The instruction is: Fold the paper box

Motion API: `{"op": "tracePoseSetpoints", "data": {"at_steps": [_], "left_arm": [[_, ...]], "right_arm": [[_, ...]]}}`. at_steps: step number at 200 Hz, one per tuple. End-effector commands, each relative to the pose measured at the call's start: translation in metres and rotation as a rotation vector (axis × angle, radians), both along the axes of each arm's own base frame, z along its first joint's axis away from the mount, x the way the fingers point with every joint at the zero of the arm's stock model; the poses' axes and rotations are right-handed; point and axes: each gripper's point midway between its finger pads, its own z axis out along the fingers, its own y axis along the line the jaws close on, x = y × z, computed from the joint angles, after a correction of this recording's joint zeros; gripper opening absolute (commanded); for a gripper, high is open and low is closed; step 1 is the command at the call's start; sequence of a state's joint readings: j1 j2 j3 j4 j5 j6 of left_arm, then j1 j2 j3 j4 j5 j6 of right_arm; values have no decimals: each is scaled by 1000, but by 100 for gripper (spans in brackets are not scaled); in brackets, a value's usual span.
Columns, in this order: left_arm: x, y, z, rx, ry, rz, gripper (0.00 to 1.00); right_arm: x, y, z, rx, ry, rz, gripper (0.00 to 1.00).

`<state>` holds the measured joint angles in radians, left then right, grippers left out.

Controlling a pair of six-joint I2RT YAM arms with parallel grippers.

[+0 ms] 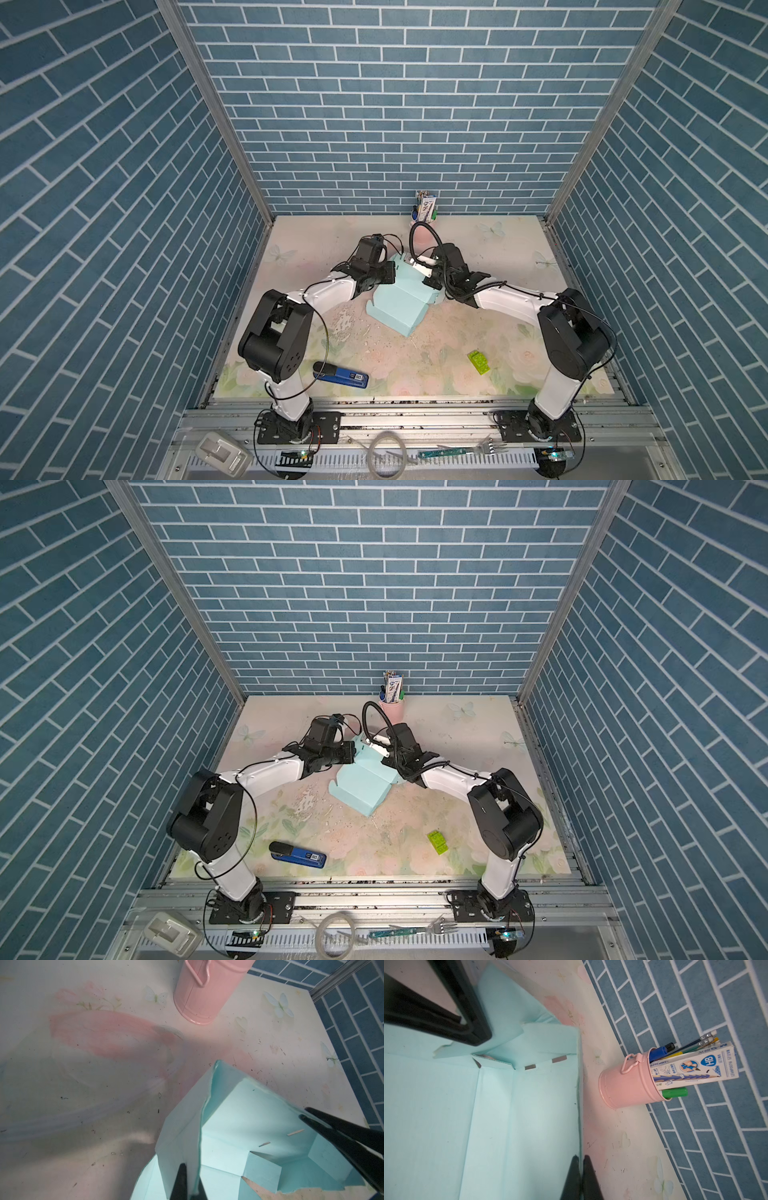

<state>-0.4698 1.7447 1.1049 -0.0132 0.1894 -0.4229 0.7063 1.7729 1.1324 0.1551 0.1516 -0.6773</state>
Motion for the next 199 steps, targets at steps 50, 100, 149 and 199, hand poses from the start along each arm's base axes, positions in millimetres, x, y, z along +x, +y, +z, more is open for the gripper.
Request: {"op": "tracePoseSetpoints", "data": {"at_steps": [50, 100, 149, 199], "left_arm": [[-7, -9, 3, -78, -86, -48, 13], [-8, 9, 14, -107, -111, -13, 37], [-13, 35, 31, -140, -156, 41, 46], [-12, 59, 18, -102, -145, 99, 48]], "right_arm": [[-13, 12, -12, -128, -24, 81, 0], [-17, 11, -14, -208, -81, 108, 0], [-22, 12, -20, -244, -118, 121, 0], [-21, 15, -22, -254, -151, 130, 0]]}}
